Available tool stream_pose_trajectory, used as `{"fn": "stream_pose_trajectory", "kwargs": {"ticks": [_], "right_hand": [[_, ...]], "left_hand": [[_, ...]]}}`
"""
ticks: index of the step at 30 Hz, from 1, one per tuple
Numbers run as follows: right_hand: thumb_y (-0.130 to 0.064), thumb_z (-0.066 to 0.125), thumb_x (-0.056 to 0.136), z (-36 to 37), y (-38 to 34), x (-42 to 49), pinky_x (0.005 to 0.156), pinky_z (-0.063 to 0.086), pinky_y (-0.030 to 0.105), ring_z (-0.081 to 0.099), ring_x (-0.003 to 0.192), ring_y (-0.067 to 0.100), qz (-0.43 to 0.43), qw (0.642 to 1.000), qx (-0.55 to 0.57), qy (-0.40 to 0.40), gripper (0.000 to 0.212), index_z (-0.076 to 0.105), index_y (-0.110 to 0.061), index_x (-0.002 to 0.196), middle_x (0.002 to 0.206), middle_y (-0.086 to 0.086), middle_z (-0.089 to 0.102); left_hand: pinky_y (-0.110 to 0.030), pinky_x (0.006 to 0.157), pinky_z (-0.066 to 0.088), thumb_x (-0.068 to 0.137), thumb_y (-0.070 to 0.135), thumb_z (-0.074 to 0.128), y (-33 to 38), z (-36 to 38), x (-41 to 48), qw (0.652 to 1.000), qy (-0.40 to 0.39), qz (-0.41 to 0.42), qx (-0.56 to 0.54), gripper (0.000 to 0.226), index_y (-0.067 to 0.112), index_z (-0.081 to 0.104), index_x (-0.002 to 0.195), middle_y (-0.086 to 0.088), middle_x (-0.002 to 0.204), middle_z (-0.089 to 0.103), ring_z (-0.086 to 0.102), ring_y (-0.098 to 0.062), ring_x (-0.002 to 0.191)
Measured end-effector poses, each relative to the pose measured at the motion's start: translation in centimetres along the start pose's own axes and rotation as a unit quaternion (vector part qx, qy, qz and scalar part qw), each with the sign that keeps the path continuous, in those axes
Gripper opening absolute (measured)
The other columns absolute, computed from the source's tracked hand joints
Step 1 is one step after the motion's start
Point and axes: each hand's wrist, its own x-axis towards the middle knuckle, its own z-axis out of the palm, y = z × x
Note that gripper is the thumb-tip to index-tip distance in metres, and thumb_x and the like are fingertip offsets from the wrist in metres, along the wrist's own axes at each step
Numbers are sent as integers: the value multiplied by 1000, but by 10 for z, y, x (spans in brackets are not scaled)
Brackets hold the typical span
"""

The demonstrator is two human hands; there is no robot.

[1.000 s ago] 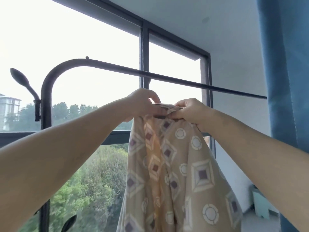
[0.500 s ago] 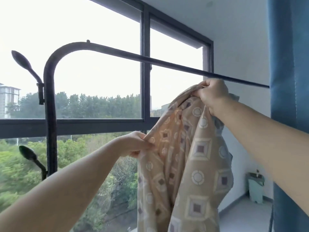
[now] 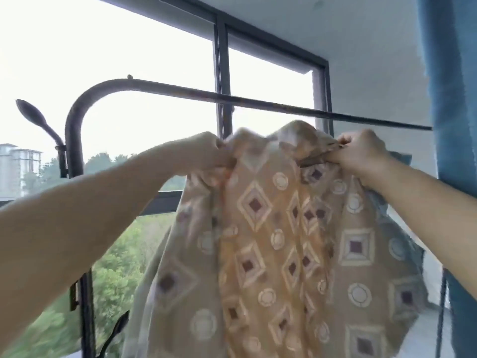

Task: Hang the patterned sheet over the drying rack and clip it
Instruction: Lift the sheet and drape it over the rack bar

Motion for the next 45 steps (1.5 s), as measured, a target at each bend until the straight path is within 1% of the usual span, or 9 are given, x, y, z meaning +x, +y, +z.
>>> {"fn": "stream_pose_trajectory", "kwargs": {"ticks": [8, 14, 17, 19, 27, 33, 36, 41, 45], "right_hand": [[-32, 83, 66, -2, 7, -5, 82, 54, 40, 63, 90, 29, 22, 993, 21, -114, 35, 65, -15, 91, 99, 11, 66], [-36, 80, 69, 5, -37, -27, 71, 57, 33, 61, 89, 16, -21, 933, -15, -360, 84, 35, -37, 139, 119, -9, 44], [-21, 75, 78, 16, -47, -32, 78, 58, 39, 65, 96, 24, -35, 900, 4, -435, 80, 29, -42, 140, 121, -2, 55], [-17, 73, 79, 21, -49, -34, 71, 59, 30, 65, 91, 19, -37, 899, 16, -437, 62, 41, -32, 131, 110, 1, 61], [-19, 71, 81, 28, -47, -24, 56, 55, 23, 64, 68, 16, -44, 945, 30, -323, 9, 64, -17, 87, 81, 5, 66], [-9, 66, 83, 40, -45, -14, 56, 48, 24, 58, 78, 20, -38, 986, 44, -156, 10, 59, -14, 85, 85, 5, 60], [-6, 63, 84, 39, -43, -9, 52, 39, 20, 53, 79, 17, -54, 995, 39, -70, 12, 56, -14, 88, 86, 1, 56], [-3, 58, 85, 21, -45, 6, 67, 45, 26, 56, 86, 20, -35, 995, 58, 73, 16, 62, -10, 99, 92, 3, 57], [-10, 60, 85, 10, -42, 13, 66, 44, 27, 54, 83, 19, -49, 992, 41, 105, 17, 62, -8, 102, 94, 4, 59]], "left_hand": [[-21, 44, 36, 81, 40, 68, 4, -7, 0, 997, 57, 25, -42, 34, 13, 61, 62, -1, 56, 49, 42, -14, 47], [-14, 35, 27, 73, 49, 73, 33, 20, -7, 994, 14, 72, -78, 45, 14, 51, 55, 5, 47, 38, 31, -8, 40], [-17, 44, 42, 76, 44, 72, 47, 30, -13, 991, -30, 107, -72, 34, 15, 62, 61, 4, 52, 54, 49, -8, 46], [-22, 53, 47, 81, 38, 69, 50, 30, -17, 989, -45, 113, -82, 27, 17, 65, 64, 2, 59, 60, 56, -11, 55], [-28, 64, 51, 88, 32, 62, 26, 33, -21, 986, -75, 35, -143, 11, 22, 62, 94, -3, 94, 60, 60, -20, 84], [-33, 63, 49, 88, 23, 62, 4, 52, -18, 979, -42, 0, -200, 11, 14, 56, 87, -9, 84, 60, 55, -21, 70], [-25, 49, 43, 85, 8, 60, -22, 68, -19, 968, -59, -73, -233, 9, 10, 55, 78, -6, 70, 54, 49, -15, 54], [-32, 73, 50, 87, 18, 64, -49, 77, -23, 949, -85, -160, -257, 14, 5, 62, 82, -11, 84, 59, 56, -23, 73], [-16, 45, 40, 93, 24, 56, -38, 31, 6, 937, 71, -139, -312, 23, 3, 59, 84, -2, 64, 51, 45, -11, 52]]}}
